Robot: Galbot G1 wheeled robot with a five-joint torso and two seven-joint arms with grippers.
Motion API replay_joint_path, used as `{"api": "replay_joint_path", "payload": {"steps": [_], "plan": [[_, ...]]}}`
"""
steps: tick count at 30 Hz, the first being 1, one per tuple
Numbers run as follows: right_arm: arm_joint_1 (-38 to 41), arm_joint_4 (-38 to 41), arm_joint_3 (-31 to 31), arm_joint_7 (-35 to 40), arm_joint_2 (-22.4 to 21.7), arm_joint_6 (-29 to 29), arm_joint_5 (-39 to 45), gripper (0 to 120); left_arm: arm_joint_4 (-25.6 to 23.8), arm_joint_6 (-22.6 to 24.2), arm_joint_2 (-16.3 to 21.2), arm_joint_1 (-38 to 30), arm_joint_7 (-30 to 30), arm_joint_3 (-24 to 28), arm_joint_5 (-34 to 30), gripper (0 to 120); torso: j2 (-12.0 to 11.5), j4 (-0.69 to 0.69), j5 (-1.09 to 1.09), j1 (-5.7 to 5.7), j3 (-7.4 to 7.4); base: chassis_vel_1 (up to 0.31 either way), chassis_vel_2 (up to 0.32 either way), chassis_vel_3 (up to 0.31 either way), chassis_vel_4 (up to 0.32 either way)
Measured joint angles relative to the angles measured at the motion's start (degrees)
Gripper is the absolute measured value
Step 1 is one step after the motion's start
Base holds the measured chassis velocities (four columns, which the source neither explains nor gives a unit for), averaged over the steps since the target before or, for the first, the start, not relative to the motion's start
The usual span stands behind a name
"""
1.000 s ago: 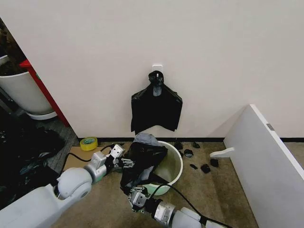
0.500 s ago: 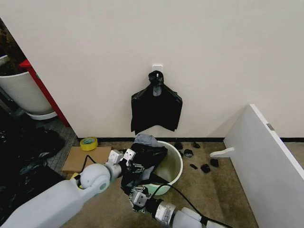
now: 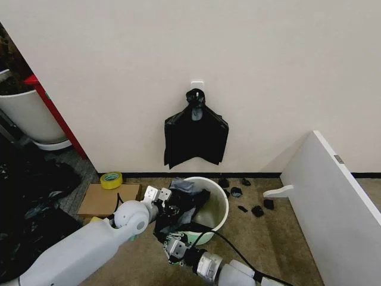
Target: Place the garbage bag over the trash bin.
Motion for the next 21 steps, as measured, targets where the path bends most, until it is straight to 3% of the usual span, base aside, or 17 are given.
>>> {"api": "replay_joint_path", "payload": {"steps": [6, 9, 13, 14, 21], "plan": [[0.02, -0.07, 0.05, 0.20, -0.11, 0.24, 0.24, 0, 0.77, -0.19, -0.98, 0.11, -2.42, -0.64, -2.03, 23, 0.00, 0.00, -0.01, 0.00, 0.00, 0.000, 0.000, 0.000, 0.000], [0.02, -0.08, 0.06, 0.23, -0.11, 0.30, 0.30, 0, 0.91, -0.28, -1.15, 0.10, -2.90, -0.79, -2.38, 18, 0.00, 0.00, 0.00, 0.00, 0.00, 0.000, 0.000, 0.000, 0.000], [-0.06, -0.09, 0.14, 0.58, -0.13, 0.45, 0.35, 13, 1.13, -0.45, -1.63, 0.08, -3.62, -1.27, -3.39, 5, 0.00, 0.00, -0.01, 0.00, 0.00, 0.000, 0.000, 0.000, 0.000], [-0.31, -0.01, 0.42, 0.86, -0.23, 0.57, 0.34, 22, 1.44, -0.76, -2.14, 0.20, -4.20, -1.83, -3.99, 0, 0.00, -0.01, -0.01, 0.00, -0.01, 0.000, 0.000, 0.000, 0.000], [-2.79, 2.22, 2.75, 1.01, -1.38, 0.65, 0.10, 47, 2.10, -2.23, -3.02, 1.74, -5.00, -3.98, -4.35, 0, 0.00, 0.01, 0.00, 0.00, -0.01, 0.000, 0.000, 0.000, 0.000]]}}
